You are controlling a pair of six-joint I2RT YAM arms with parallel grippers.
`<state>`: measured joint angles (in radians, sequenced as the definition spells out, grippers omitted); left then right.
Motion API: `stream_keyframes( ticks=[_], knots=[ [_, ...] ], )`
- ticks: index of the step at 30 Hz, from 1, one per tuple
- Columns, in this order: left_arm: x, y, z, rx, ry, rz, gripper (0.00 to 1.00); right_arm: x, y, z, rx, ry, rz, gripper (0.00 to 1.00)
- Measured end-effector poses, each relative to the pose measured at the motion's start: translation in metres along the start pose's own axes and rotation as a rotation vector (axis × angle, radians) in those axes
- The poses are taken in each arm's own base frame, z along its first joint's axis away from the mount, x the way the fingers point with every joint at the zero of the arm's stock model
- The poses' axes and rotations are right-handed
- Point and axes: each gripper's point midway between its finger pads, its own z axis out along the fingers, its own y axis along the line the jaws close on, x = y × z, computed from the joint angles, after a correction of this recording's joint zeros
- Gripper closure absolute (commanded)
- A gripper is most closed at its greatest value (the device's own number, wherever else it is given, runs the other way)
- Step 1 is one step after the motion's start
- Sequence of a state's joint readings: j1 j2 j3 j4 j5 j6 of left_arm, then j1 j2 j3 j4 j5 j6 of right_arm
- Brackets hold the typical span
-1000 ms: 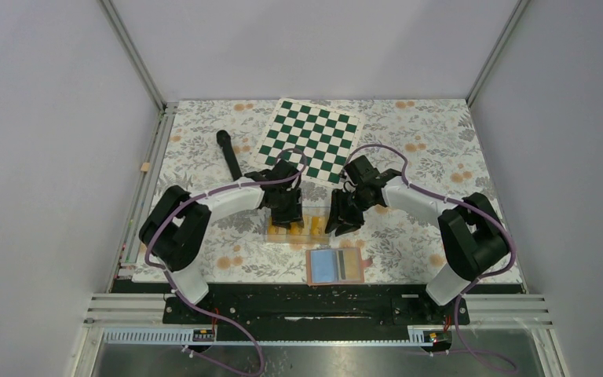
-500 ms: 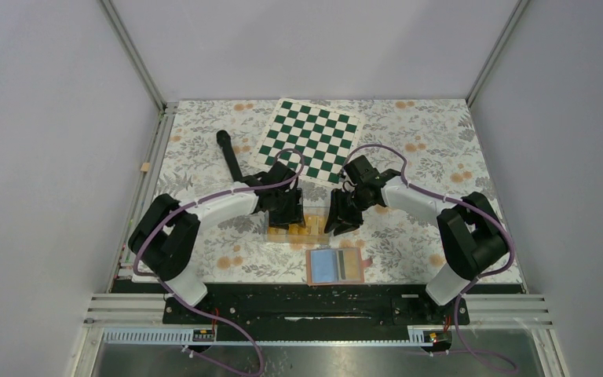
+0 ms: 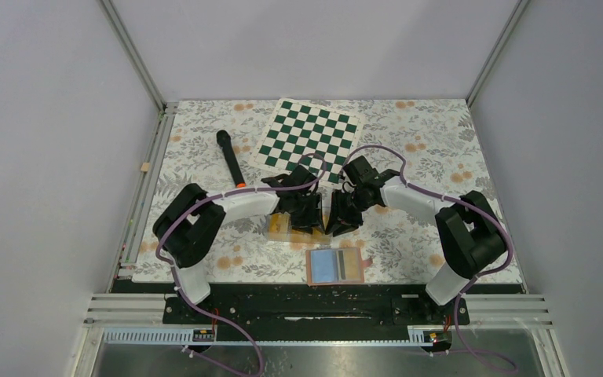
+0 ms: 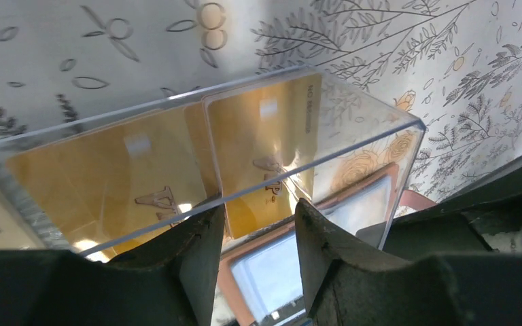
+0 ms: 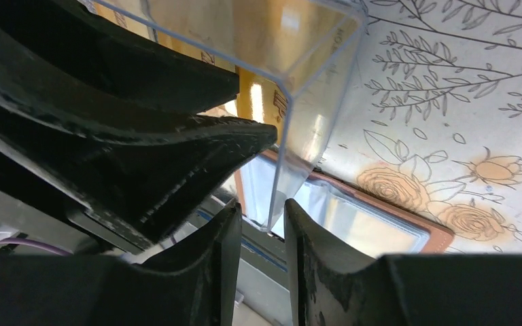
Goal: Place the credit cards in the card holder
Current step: Pick up the credit card from the storage box.
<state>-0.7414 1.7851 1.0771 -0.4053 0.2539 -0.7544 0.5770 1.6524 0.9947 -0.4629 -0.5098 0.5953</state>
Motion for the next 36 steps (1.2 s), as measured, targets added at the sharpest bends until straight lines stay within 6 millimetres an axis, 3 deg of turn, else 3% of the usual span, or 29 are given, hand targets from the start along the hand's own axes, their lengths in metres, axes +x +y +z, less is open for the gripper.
stream_keyframes(
  ticks=[3, 7, 10, 17, 24, 36],
  knots=[
    [0.009, -0.018, 0.006, 0.027, 0.012, 0.031, 0.56, 0.004, -0.003, -0.001, 0.012, 0.014, 0.007, 0.65],
    [0.009, -0.020, 0.006, 0.031, 0.009, 0.010, 0.52, 0.005, -0.004, -0.001, 0.019, 0.021, 0.011, 0.65],
    [0.008, -0.020, 0.005, 0.029, 0.002, 0.002, 0.55, 0.005, -0.004, -0.001, 0.019, 0.021, 0.010, 0.65],
    [0.008, -0.010, 0.003, -0.016, -0.007, -0.005, 0.83, 0.005, -0.005, -0.001, 0.019, 0.020, 0.004, 0.80],
    [0.009, -0.002, 0.003, -0.052, -0.010, 0.000, 1.00, 0.007, -0.007, -0.001, 0.032, 0.024, 0.010, 0.83],
    [0.009, -0.008, -0.007, -0.123, -0.018, 0.085, 0.95, 0.006, -0.007, -0.001, 0.032, 0.023, 0.010, 0.84]
  ],
)
